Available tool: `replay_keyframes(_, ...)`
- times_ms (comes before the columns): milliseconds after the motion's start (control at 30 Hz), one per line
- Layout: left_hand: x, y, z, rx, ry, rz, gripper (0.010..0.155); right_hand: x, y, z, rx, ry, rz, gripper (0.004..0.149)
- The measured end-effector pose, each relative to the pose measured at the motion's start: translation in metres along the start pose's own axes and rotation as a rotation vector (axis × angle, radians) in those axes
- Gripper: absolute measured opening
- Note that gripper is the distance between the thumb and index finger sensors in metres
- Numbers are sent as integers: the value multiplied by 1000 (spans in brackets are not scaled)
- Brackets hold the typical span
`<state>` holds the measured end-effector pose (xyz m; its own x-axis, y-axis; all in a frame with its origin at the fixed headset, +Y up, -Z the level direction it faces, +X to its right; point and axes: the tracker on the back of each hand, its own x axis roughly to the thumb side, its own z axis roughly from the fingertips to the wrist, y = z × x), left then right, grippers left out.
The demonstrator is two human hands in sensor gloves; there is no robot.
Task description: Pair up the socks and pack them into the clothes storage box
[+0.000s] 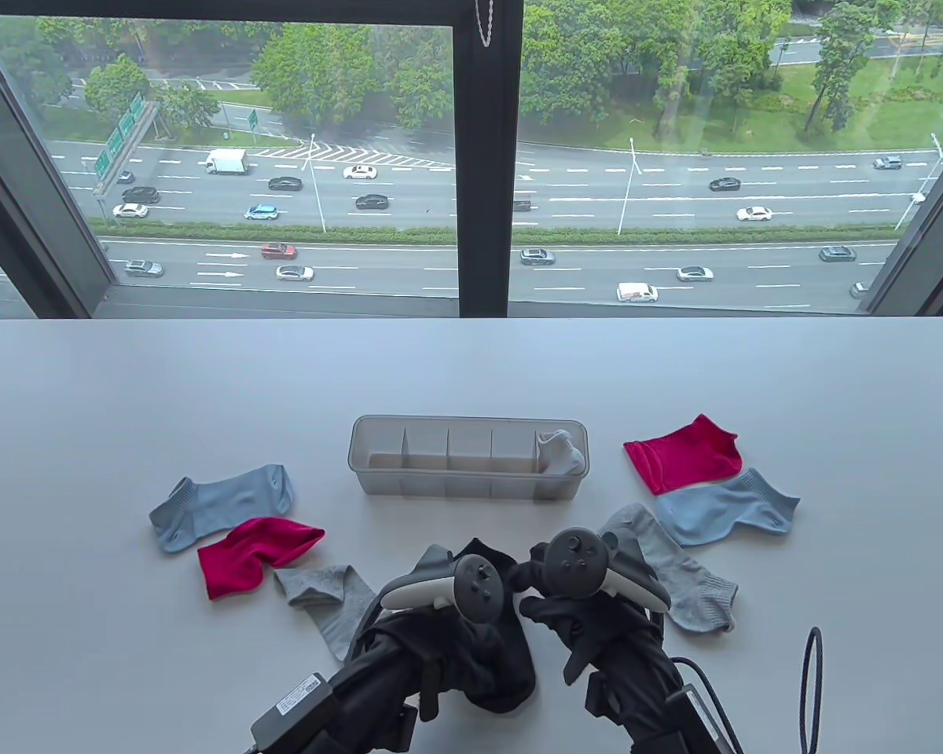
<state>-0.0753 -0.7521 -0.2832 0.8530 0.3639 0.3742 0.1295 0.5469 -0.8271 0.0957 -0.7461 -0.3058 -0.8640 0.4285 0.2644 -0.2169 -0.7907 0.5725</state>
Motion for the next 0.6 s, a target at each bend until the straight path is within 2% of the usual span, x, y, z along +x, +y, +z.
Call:
replay_keyframes(67, -6, 1, -3, 44, 39, -29, 66, 1, 8, -5, 135, 14, 26, 54)
replay_keyframes(133, -20, 2, -7, 81, 76, -27, 69, 2, 23, -9, 368, 47, 38, 73)
replay_keyframes(233, -28, 2, -8, 72, 32, 59, 72, 8, 30, -14, 317, 45, 96, 79)
replay_keyframes(300, -29, 3, -9, 160, 45, 20, 70, 10, 38, -20, 193, 44, 122, 75)
replay_keyframes(333, -29, 3, -10, 161, 51, 16, 67, 9, 39, -21, 175, 45, 116, 71)
replay_keyframes(400, -25, 4, -10, 232, 49, -7, 55, 8, 38, -21, 41, 58, 9, 51)
replay_keyframes(467, -25, 8, -7, 328, 46, -2, 42, 5, 35, -21, 46, 59, -115, 40)
replay_keyframes(567, -29, 10, -6, 324, 23, 56, 41, 0, 33, -19, 37, 47, -182, 43)
replay_keyframes(600, -31, 10, -6, 334, 6, 102, 41, -1, 34, -20, 78, 25, -191, 59)
